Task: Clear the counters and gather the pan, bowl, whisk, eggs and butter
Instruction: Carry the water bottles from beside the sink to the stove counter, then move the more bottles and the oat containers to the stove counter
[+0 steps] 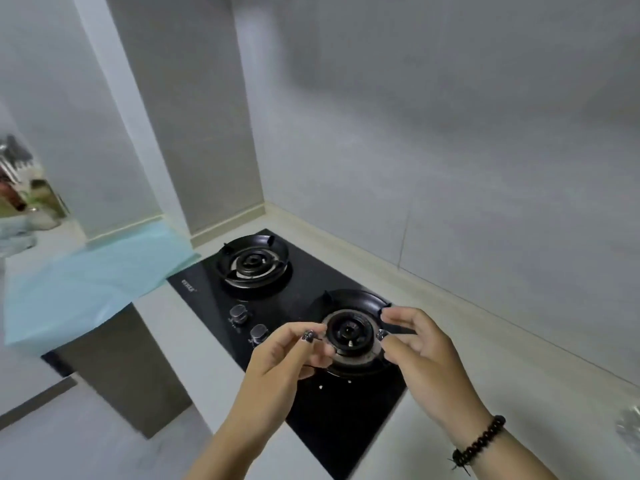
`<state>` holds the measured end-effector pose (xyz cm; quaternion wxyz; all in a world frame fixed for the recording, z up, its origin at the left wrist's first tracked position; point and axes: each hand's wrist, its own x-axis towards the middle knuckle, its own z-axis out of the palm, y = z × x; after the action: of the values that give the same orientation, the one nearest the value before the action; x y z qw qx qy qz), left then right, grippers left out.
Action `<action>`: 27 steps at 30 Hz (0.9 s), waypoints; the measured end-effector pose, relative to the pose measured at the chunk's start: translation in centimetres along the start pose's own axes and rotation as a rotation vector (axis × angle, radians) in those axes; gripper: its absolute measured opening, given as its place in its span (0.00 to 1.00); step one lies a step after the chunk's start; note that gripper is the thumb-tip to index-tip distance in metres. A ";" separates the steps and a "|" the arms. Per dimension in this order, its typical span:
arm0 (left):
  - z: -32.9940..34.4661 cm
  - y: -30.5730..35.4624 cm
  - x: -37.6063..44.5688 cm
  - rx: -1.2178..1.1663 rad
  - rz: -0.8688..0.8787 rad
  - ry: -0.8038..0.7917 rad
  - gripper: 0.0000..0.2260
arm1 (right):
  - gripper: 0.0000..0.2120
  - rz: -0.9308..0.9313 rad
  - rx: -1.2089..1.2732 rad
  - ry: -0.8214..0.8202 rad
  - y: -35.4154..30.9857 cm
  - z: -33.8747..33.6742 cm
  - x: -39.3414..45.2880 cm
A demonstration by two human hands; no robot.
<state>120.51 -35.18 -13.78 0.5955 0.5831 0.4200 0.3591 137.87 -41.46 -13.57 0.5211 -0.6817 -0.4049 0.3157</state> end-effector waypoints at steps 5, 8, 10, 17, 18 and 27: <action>-6.7 -0.1 -3.8 -0.024 0.000 0.225 0.11 | 0.11 -0.046 -0.014 -0.221 -2.0 6.4 -0.7; -11.4 0.0 -6.1 -0.049 0.018 0.349 0.11 | 0.10 -0.085 -0.034 -0.303 -3.5 11.3 -1.5; -14.7 -0.1 -7.8 -0.057 0.027 0.426 0.11 | 0.10 -0.112 -0.036 -0.376 -4.6 15.0 -2.2; -29.3 -0.8 -13.1 -0.074 0.015 0.669 0.11 | 0.09 -0.208 -0.028 -0.558 -9.1 30.1 -6.2; -31.9 -1.0 -14.0 -0.076 0.010 0.692 0.11 | 0.09 -0.221 -0.033 -0.583 -9.7 33.0 -6.9; -48.9 -2.9 -19.3 -0.016 -0.045 0.755 0.11 | 0.09 -0.239 0.002 -0.678 -13.8 52.0 -12.5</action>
<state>67.89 -33.85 -13.53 0.4111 0.3956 0.6199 0.5387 84.58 -27.05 -13.47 0.3911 -0.4853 -0.6315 0.4612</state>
